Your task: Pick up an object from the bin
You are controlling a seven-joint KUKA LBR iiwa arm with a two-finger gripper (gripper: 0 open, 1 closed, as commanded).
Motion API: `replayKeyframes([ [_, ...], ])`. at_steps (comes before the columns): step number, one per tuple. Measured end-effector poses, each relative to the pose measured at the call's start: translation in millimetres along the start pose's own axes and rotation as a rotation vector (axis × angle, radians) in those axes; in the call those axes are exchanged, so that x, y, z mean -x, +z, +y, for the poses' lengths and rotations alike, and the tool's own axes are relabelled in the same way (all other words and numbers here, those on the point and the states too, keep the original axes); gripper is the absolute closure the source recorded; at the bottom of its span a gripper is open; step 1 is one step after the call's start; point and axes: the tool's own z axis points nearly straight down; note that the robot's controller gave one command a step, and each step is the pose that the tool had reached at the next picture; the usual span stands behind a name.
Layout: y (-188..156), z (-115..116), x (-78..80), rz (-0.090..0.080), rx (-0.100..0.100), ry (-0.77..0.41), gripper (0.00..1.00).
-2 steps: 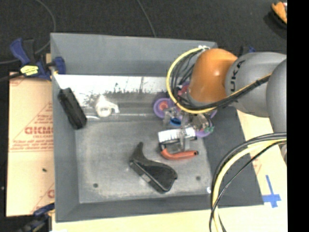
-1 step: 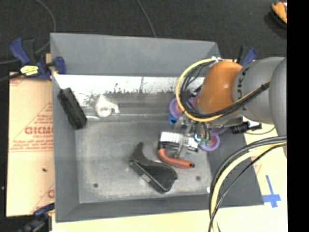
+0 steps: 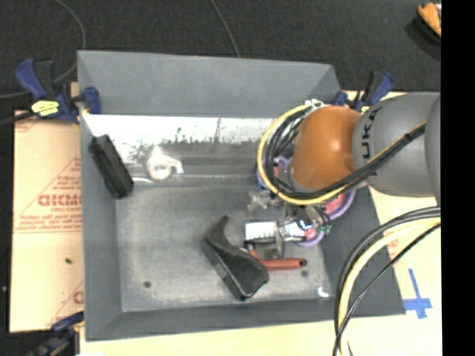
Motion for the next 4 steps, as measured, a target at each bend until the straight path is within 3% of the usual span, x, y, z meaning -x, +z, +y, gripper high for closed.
replayKeyframes([
  [1,-2,-34,15.9,-0.009,0.011,0.496,1.0],
  [3,-5,-34,14.8,-0.007,0.01,0.494,1.0],
  [4,-24,-33,11.2,0.005,0.011,0.494,1.0],
])
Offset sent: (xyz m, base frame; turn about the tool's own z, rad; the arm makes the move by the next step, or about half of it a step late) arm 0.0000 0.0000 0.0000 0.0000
